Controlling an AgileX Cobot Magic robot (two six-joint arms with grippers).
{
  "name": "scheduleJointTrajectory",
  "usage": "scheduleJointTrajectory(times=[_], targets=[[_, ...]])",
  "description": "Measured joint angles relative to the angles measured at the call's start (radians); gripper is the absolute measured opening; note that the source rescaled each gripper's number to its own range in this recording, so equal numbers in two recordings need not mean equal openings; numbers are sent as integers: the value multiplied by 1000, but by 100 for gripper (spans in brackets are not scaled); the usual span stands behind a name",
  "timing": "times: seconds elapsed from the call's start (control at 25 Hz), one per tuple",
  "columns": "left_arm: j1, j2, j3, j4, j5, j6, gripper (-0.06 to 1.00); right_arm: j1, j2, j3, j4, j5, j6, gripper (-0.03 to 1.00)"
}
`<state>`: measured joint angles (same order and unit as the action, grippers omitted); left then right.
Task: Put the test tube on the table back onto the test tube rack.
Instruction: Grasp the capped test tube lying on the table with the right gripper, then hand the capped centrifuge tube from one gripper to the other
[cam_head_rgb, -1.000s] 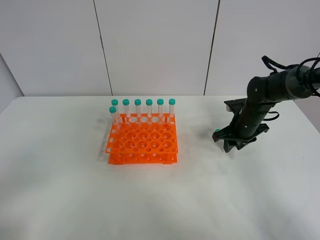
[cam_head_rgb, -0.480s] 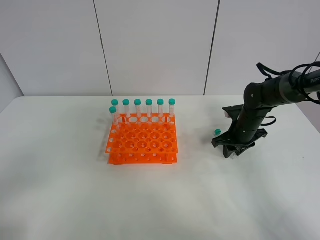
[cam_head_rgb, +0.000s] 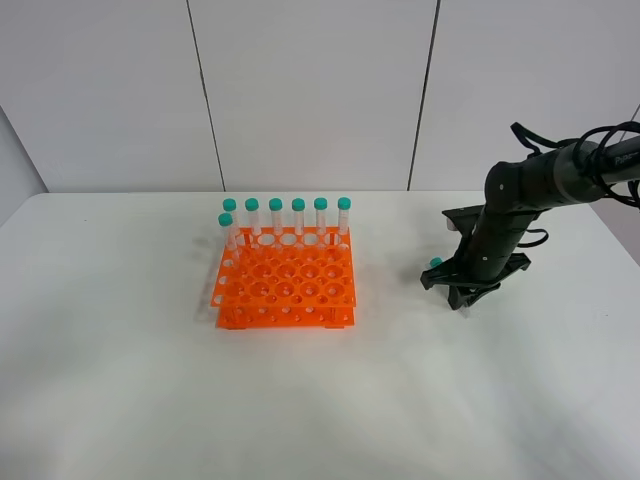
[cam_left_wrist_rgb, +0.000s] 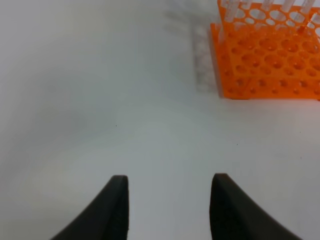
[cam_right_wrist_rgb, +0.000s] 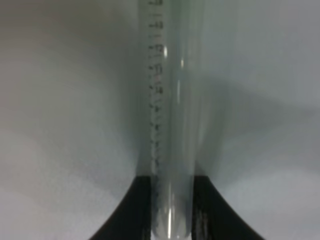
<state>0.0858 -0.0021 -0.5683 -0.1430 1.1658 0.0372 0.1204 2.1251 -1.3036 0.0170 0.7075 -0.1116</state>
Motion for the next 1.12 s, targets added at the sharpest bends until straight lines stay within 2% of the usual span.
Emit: scheduleJointTrajectory(times=[0.48, 0.68, 1.12], targets=[[0, 0, 0, 0, 0, 0, 89, 0, -20, -1, 10, -4, -60, 2], [0, 0, 0, 0, 0, 0, 89, 0, -167, -1, 57, -55, -115, 2], [0, 0, 0, 0, 0, 1, 89, 0, -446, -1, 120, -45, -158, 2]])
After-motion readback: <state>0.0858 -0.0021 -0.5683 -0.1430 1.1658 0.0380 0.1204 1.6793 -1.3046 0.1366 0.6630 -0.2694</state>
